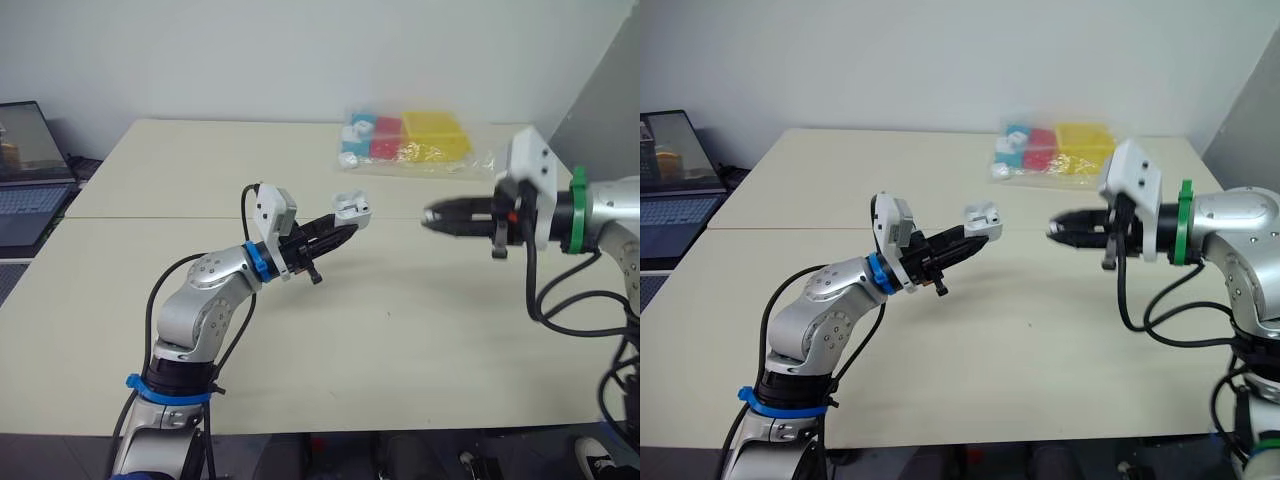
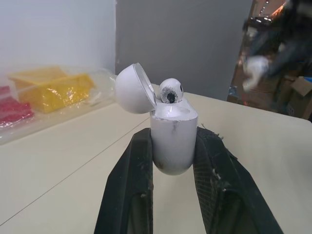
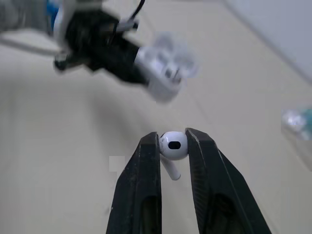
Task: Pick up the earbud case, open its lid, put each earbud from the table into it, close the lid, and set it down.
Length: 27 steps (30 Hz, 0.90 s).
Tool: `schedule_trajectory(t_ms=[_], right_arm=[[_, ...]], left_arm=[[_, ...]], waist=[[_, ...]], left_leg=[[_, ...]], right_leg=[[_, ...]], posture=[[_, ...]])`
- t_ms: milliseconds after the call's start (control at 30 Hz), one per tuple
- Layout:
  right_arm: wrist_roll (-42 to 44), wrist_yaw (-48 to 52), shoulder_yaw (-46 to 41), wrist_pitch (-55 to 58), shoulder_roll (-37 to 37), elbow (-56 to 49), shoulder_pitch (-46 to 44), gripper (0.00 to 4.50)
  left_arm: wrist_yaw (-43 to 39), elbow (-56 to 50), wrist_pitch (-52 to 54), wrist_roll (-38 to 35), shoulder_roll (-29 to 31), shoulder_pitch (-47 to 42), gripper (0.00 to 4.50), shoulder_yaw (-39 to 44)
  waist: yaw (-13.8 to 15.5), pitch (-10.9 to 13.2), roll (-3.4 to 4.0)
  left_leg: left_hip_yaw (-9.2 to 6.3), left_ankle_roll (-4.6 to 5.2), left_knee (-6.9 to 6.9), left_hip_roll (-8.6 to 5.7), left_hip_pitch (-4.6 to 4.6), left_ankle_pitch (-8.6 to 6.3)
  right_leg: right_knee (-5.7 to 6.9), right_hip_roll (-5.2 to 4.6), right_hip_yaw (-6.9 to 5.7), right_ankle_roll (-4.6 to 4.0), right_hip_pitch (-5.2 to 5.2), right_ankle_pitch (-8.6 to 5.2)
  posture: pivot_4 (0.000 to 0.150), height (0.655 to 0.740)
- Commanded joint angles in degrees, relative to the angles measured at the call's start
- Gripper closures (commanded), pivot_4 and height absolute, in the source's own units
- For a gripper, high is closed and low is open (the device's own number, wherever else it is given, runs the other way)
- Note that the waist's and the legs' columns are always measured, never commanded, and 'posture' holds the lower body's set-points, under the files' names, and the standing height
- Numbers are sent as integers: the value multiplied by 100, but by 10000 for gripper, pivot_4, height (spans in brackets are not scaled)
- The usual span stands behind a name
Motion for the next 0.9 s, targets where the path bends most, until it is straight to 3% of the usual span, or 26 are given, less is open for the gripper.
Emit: schedule_trajectory(t_ms=[33,267,467,900], right_arm=[[198,-704,-414,47,253,-344,53,41018],[447,-1989,-372,111,1168,-857,29,41018],[272,-3317,26,-135,2386,-1063,-31,41018],[293,-4306,380,-202,3189,-1016,202,41018]], left_arm=[[17,-24,-173,-1,-77,-186,37531,30],[149,361,-429,177,-363,-464,37531,-14],[411,635,-699,359,-653,-644,37531,-12],[451,707,-917,488,-741,-699,37531,-16]], waist=[[24,0,0],[38,-1,2],[-27,-1,3],[-39,-2,4]], left_leg=[[-3,0,0,-3,-4,0],[-15,1,-5,-8,-35,0],[-25,1,-2,-4,-33,1],[-31,1,-4,-7,-35,1]], right_leg=[[-2,-3,-4,0,-2,0],[-3,-13,-17,0,-24,1],[8,-11,-21,0,-26,1],[13,-1,-24,-1,-28,1]], posture=[[1500,7400],[1500,7400],[1500,7400],[1500,7400]])
